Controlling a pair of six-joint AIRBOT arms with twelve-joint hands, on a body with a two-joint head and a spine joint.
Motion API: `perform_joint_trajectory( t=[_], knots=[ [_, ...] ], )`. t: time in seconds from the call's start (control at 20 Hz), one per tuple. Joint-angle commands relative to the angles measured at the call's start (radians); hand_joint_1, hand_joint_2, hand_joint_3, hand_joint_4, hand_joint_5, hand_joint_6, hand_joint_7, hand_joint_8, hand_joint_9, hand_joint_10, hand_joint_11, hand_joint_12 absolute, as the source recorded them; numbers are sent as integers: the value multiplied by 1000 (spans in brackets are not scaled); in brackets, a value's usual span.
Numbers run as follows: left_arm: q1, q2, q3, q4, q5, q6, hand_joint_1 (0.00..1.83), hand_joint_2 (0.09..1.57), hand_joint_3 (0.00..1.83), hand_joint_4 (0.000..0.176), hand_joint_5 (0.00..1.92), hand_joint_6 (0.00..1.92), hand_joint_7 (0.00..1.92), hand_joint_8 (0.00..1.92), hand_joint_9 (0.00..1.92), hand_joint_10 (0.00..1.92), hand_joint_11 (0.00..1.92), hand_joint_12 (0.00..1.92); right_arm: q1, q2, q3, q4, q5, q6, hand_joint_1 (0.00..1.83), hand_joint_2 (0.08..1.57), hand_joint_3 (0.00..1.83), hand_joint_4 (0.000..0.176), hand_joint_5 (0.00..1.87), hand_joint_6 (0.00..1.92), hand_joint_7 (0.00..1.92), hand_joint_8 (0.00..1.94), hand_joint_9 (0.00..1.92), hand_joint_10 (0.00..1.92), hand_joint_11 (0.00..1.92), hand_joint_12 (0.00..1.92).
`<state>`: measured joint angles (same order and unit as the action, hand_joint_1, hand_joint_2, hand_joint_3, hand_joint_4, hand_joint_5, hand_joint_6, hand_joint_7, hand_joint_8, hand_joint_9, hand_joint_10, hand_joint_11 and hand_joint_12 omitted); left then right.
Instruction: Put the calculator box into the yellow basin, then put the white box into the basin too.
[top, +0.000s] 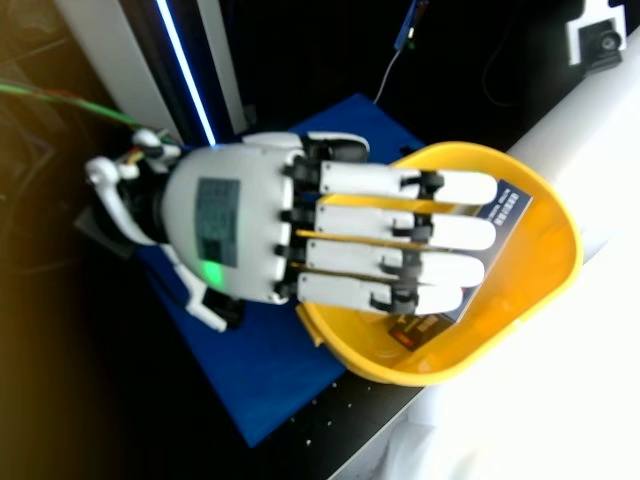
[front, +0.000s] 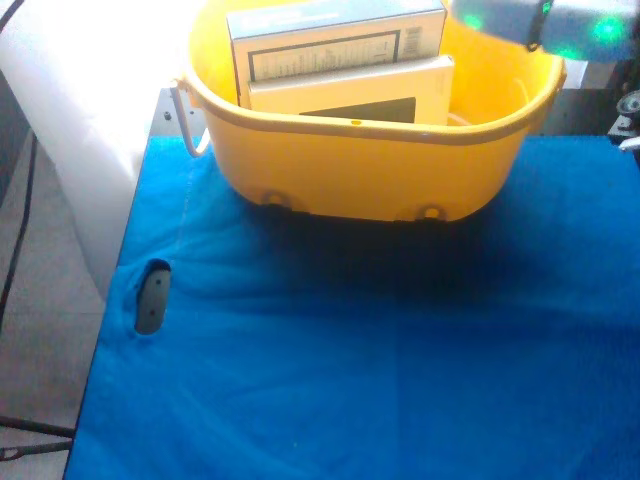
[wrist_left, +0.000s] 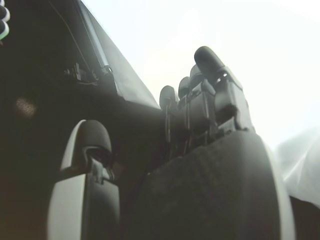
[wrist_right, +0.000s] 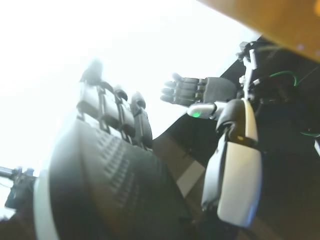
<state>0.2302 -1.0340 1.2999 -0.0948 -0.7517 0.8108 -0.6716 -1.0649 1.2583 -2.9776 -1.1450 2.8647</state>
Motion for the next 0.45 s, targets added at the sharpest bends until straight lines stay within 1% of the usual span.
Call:
perform_joint_trajectory(
  t=[0.0,0.05,0.1,0.15,0.2,0.25,0.3,0.35,0.4],
  knots=[
    [-7,18,-10,5,-165,-20,535,1122,0,0,335,8,331,7,136,482,0,1253,-7,12,-3,-34,-173,27,935,1107,0,0,680,370,676,65,480,275,0,1450],
    [4,36,-23,15,-201,-50,499,1114,0,0,314,1,296,1,95,572,0,1319,-32,28,-17,-14,-221,34,945,1206,14,42,721,1158,788,110,631,438,122,1523],
    [19,48,-32,20,-241,-82,504,1117,0,0,308,0,292,1,89,635,0,1375,-63,46,-33,16,-275,34,921,1244,4,102,709,1347,773,113,587,644,138,1571],
    [36,59,-47,24,-286,-96,472,1147,8,0,303,0,284,0,84,653,0,1369,-101,63,-51,52,-344,34,936,1248,1,83,714,1376,840,177,623,842,273,1623],
    [47,66,-61,29,-314,-95,472,1147,8,0,303,0,284,0,84,653,0,1369,-126,76,-66,75,-387,34,936,1248,1,83,714,1376,840,177,623,842,273,1623],
    [55,73,-75,38,-343,-95,509,1239,6,0,270,0,309,1,156,552,0,1332,-145,94,-80,90,-427,34,928,1165,0,0,498,857,795,378,610,1007,418,1493],
    [58,84,-92,50,-367,-96,501,1274,11,0,255,0,332,10,193,545,0,1345,-161,111,-94,103,-467,34,928,1193,0,0,517,782,755,509,609,1011,387,1487],
    [76,107,-122,59,-427,-96,476,1274,3,0,234,0,317,3,207,473,0,1271,-196,124,-112,130,-548,34,984,1240,0,0,682,1249,759,607,623,1022,411,1498],
    [88,115,-132,60,-450,-96,444,1261,0,0,253,7,345,6,280,396,0,1269,-216,130,-120,145,-582,34,1001,1247,0,0,718,1340,732,659,626,1048,383,1568]
  ],
)
